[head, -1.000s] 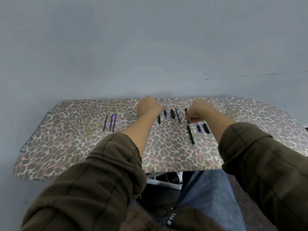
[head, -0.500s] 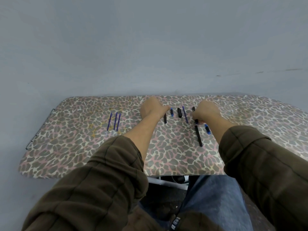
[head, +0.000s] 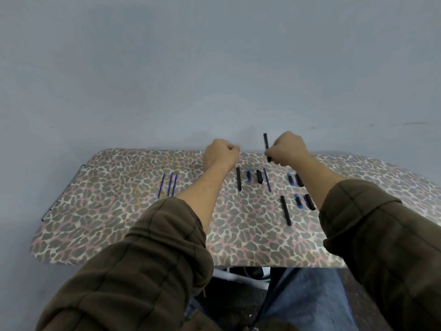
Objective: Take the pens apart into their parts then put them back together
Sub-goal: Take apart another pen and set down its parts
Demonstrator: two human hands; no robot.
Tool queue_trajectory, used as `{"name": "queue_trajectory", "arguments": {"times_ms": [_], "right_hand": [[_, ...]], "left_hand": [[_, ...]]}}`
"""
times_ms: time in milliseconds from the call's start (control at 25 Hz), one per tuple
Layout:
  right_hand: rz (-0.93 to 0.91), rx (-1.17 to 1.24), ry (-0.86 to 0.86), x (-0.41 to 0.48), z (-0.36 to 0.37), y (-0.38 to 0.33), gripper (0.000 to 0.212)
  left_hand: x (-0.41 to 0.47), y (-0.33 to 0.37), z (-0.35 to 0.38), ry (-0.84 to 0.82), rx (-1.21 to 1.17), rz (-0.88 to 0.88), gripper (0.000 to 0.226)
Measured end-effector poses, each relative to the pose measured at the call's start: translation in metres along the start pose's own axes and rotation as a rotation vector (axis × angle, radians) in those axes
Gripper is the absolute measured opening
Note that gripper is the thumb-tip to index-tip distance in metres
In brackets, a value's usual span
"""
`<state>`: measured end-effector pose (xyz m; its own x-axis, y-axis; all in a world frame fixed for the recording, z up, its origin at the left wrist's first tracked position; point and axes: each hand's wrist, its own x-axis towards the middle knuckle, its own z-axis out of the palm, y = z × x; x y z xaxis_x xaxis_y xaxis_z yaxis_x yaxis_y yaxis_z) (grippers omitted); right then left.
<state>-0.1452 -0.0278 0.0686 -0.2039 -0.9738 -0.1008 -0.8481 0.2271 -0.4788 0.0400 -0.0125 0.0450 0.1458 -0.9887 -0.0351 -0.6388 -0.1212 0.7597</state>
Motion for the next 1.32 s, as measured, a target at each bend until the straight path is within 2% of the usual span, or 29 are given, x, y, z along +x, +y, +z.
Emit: {"name": "queue_trajectory", "arguments": {"times_ms": [280, 520, 640, 800, 960, 1160, 1320], "right_hand": [[-0.258, 0.284, 0.001, -0.03, 0.006, -0.071, 0.017], [-0.426, 0.412, -0.032, -0.055, 0.03, -0.119, 0.015], [-0.455, 0.428, -0.087, -0.063, 0.049, -0.14, 0.014], [-0.431, 0.428, -0.14, -0.068, 0.077, -0.164, 0.013], [-0.324, 0.225, -0.153, -0.062, 0.115, -0.174, 0.013], [-0.198, -0.031, -0.216, -0.053, 0.167, -0.177, 0.014], [-0.124, -0.071, -0.232, -0.045, 0.193, -0.178, 0.027]], "left_hand": [[-0.002, 0.02, -0.063, 0.165, -0.234, -0.004, 0.05], [-0.012, -0.005, -0.109, 0.231, -0.345, 0.01, 0.025], [-0.015, -0.025, -0.127, 0.271, -0.325, 0.038, 0.023], [-0.022, -0.061, -0.151, 0.394, -0.251, 0.053, 0.017], [-0.023, -0.101, -0.168, 0.496, -0.23, 0.055, 0.026], [-0.013, -0.135, -0.175, 0.535, -0.248, 0.053, 0.026], [-0.002, -0.147, -0.173, 0.511, -0.264, 0.061, 0.027]]}}
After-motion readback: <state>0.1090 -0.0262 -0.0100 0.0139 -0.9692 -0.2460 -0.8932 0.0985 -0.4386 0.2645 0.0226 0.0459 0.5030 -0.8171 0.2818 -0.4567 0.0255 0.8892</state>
